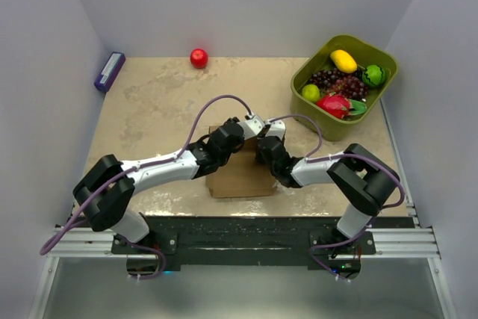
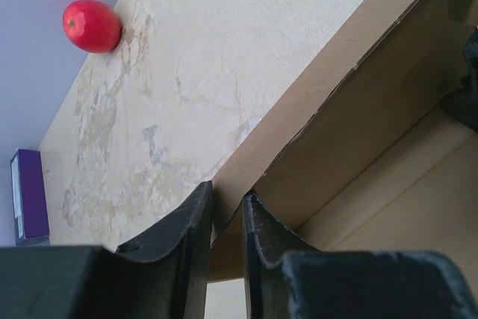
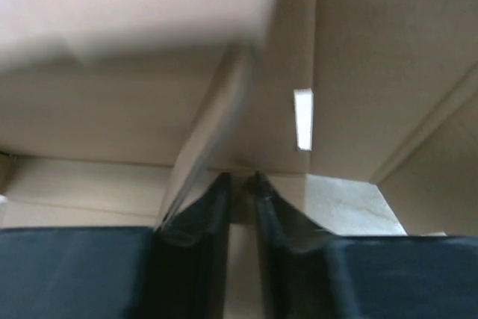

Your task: Fold the paper box

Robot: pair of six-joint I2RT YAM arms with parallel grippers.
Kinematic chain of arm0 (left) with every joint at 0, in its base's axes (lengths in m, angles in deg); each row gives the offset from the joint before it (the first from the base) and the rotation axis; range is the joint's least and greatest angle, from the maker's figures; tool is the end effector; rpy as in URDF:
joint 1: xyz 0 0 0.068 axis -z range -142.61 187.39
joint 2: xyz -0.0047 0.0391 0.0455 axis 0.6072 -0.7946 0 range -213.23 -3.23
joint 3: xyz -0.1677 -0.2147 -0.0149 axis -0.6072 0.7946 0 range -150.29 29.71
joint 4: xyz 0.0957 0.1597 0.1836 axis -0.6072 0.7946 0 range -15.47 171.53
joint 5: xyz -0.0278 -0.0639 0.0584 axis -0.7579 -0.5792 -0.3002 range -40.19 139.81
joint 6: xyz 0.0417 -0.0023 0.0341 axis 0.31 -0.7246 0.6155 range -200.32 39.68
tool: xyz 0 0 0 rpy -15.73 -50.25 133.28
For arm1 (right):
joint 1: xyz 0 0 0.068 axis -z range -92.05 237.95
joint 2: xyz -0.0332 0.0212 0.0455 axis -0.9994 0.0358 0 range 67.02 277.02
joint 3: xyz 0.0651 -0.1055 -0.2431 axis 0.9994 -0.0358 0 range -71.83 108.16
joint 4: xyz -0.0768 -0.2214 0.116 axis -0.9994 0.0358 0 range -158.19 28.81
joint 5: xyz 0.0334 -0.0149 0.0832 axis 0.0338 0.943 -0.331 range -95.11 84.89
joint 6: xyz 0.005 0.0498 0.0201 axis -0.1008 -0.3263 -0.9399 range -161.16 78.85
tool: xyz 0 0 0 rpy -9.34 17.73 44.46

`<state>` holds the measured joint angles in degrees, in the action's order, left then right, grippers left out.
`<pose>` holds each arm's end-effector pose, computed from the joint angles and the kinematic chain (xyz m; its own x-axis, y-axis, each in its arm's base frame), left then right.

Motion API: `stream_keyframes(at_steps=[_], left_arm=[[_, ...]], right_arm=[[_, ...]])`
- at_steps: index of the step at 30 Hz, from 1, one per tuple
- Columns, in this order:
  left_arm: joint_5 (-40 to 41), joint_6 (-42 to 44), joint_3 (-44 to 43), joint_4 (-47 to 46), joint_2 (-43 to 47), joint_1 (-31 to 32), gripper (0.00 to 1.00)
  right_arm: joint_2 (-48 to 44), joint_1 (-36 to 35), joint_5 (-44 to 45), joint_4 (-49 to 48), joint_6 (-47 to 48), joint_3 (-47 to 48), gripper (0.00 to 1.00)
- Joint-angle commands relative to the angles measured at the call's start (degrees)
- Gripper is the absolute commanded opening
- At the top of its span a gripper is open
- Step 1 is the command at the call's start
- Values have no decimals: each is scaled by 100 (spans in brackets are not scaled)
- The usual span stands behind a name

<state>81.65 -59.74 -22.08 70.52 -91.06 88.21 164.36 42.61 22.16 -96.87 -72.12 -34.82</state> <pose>0.2242 -0.2453 0.2265 -0.1814 0.6954 -0.6953 0.4699 0.6824 0.5599 0.2346 0.2141 0.1368 -0.5004 0.1442 -0.8537 -0.1173 0.9656 0.2319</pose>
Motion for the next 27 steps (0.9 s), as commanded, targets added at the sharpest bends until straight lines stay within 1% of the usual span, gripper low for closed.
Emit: stream_keyframes(at_steps=[1, 2, 4, 6, 7, 8, 9, 10, 11, 13, 14, 15, 19, 22, 23, 27], left_arm=[[-169, -291, -6, 392, -190, 67, 0], [-151, -291, -7, 392, -190, 59, 0], [-116, -291, 2, 392, -199, 59, 0], [-116, -291, -7, 392, -191, 59, 0], [-116, -300, -15, 392, -182, 59, 0], [-125, -300, -15, 392, -164, 67, 0], [-125, -300, -7, 392, -155, 68, 0], [-125, -309, -7, 392, -155, 68, 0], [-125, -300, -15, 392, -147, 68, 0], [-125, -300, -15, 392, -146, 68, 0], [-134, -300, -15, 392, -138, 85, 0], [-125, -300, -15, 392, -129, 85, 0], [-134, -274, 11, 392, -103, 103, 0], [-169, -247, 29, 392, -67, 129, 0], [-195, -239, 46, 392, -41, 138, 0], [-283, 77, 186, 349, 152, 147, 0]], right_arm=[[-485, -19, -11, 530, -103, -124, 32], [-610, -19, -28, 600, -112, -124, 42], [-1117, -19, -107, 838, -112, -151, 52], [-1497, -19, -195, 1170, -112, -194, 57], [-1664, -19, -195, 1303, -129, -212, 58], [-2048, -19, -213, 1452, -164, -230, 59], [-2218, -10, -178, 1758, -182, -265, 64], [-2411, -1, -21, 1909, -191, -282, 66], [-2674, 34, -11, 2050, -121, -283, 68], [-2878, 262, -72, 2507, -77, -195, 69], [-3053, 472, -125, 2682, 45, -177, 69], [-3141, 552, -169, 2745, 107, -160, 69], [-3476, 807, -239, 2807, 424, -151, 76], [-3380, 1071, -406, 2790, 556, -81, 77], [-3345, 1202, -580, 2755, 600, -46, 77], [-3134, 1282, -811, 2719, 907, 244, 76]])
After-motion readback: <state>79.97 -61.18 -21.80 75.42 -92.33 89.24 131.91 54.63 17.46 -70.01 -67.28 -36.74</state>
